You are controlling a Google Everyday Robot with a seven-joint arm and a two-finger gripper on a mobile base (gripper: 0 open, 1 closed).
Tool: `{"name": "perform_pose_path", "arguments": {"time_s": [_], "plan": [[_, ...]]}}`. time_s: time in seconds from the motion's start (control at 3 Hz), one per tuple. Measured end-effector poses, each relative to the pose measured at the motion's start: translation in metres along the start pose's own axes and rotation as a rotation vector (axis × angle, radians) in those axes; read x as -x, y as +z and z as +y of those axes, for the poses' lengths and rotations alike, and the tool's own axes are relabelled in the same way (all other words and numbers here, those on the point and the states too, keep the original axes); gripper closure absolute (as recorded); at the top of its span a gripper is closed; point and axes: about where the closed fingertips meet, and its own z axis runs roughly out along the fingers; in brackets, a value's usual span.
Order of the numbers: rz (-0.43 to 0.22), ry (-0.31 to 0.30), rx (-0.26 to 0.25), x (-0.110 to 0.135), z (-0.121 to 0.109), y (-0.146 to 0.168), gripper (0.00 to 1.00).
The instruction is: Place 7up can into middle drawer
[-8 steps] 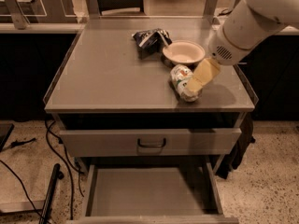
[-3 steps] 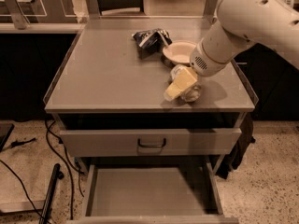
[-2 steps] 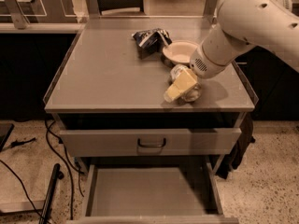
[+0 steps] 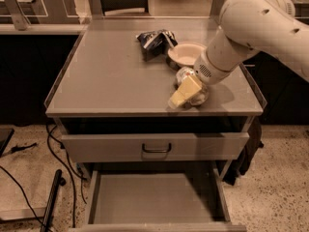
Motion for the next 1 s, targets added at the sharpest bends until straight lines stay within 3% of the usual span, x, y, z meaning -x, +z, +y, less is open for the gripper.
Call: {"name": "perform_pose_path", "arguments": {"time_s": [0.33, 0.67, 1.0], "plan": [[0.006, -0.004, 0.004, -0.0011, 0.0005, 0.0042, 0.0], [0.006, -0.005, 0.004, -0.0011, 0.0005, 0.0043, 0.14], [0.006, -0.005, 0.004, -0.0011, 0.0005, 0.0043, 0.38]]}}
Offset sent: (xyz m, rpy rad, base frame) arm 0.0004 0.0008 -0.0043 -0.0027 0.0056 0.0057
